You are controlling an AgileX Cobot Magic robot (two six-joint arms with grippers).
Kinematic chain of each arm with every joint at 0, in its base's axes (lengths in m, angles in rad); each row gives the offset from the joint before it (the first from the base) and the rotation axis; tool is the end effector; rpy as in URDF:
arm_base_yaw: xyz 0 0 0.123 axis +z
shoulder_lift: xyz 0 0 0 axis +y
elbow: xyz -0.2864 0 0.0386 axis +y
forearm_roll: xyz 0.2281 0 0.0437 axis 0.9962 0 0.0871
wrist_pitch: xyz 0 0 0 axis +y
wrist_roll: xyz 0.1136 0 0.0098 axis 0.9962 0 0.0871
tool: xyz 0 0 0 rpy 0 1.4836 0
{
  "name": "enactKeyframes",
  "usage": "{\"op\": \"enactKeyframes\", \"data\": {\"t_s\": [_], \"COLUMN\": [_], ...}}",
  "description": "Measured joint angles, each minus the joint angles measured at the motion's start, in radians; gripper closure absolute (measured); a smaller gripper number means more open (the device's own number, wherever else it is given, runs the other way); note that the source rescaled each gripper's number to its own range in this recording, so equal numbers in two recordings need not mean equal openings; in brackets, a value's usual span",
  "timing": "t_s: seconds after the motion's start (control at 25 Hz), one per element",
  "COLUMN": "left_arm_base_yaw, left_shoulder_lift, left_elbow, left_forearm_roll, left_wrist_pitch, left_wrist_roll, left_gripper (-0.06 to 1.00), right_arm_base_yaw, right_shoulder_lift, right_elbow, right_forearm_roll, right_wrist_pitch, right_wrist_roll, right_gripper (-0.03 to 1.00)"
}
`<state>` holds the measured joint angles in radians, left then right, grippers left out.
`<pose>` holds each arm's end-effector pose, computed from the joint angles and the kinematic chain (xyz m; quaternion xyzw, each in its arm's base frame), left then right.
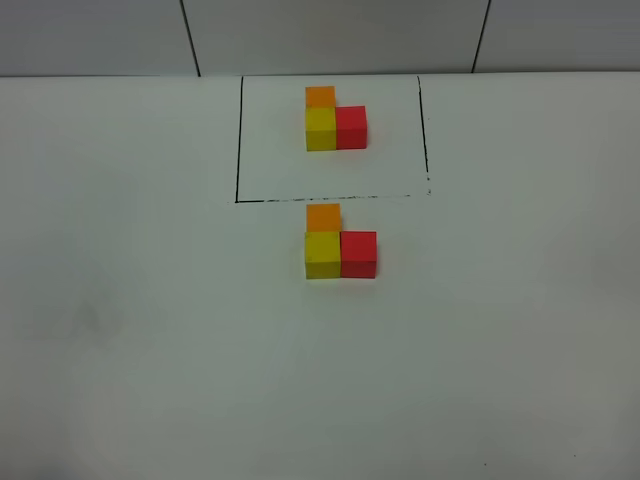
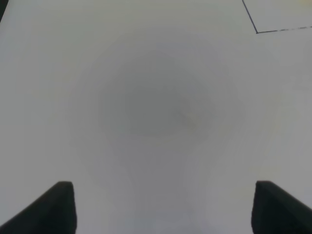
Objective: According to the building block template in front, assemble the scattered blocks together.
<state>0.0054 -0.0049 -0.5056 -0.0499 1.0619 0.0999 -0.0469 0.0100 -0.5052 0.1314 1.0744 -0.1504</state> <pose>-0.0071 -0.0050 0.2587 0.0413 0.8495 0.0028 0.5259 -0.0055 0.0134 0.2581 -0.0471 0.8549 0.0148 0.5165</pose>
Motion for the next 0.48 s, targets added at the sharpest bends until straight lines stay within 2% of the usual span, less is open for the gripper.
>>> {"op": "enactKeyframes", "data": {"t_s": [0.48], "left_arm_base_yaw": [0.000], "left_shoulder_lift": [0.000], "left_elbow": [0.000], "left_forearm_roll": [0.000], "left_wrist_pitch": [0.000], "left_wrist_roll": [0.000], "left_gripper": [0.18], "right_arm_base_yaw": [0.000], "right_shoulder_lift": [0.000], "right_elbow": [0.001], "right_forearm_roll": [0.000], "right_wrist_pitch": [0.000], "right_wrist_roll": [0.010], "right_gripper": [0.10]}}
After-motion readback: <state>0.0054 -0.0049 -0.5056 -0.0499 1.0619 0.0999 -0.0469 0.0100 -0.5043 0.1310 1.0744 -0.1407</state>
